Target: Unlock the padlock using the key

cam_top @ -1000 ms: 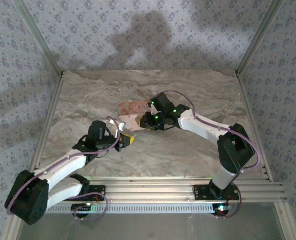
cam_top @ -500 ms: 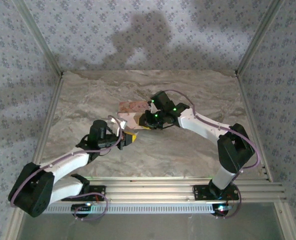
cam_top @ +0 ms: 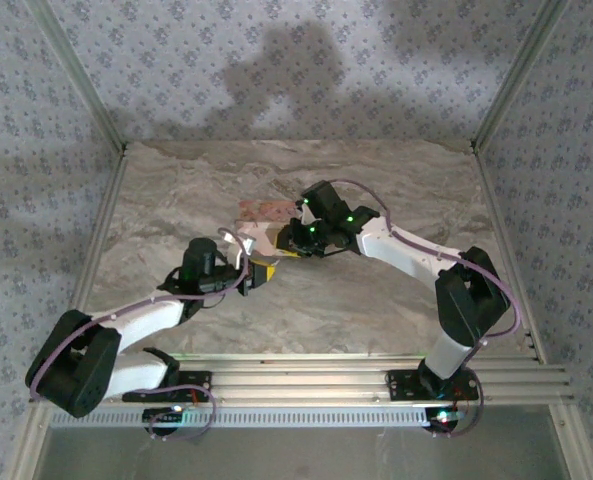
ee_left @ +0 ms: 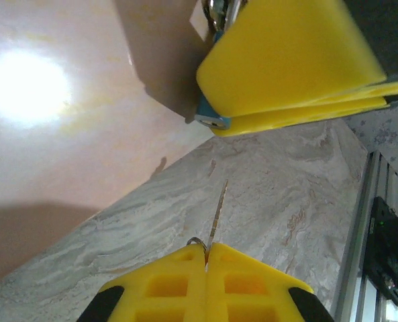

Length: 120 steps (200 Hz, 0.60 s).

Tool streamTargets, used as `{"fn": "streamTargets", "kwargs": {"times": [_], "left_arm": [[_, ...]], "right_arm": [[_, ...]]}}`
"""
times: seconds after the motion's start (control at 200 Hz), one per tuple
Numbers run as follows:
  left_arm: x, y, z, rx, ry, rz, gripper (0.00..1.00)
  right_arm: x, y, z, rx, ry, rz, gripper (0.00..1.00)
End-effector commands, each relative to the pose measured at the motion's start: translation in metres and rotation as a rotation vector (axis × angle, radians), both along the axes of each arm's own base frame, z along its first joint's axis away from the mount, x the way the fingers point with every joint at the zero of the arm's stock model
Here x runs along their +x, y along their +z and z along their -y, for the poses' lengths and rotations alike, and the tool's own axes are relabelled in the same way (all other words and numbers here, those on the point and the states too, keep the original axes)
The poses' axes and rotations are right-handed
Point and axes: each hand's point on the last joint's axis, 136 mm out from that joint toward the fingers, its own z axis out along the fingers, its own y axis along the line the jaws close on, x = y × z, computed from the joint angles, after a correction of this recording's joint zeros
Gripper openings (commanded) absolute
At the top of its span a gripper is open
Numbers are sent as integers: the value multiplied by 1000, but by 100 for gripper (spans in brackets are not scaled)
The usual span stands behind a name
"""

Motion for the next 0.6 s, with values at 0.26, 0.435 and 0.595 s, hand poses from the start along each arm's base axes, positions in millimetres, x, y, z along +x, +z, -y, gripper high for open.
{"fn": "streamTargets", "kwargs": {"times": [0.26,0.435,0.595], "left_arm": [[12,30,0,-75,8,56,0],[14,35,4,-96,0,56,0],[17,38,5,-100,2,57,0]], "right_arm": [[4,24,-1,75,13,58,0],[2,22,1,74,14,58,0],[1,22,0,81,16,55,0]]}}
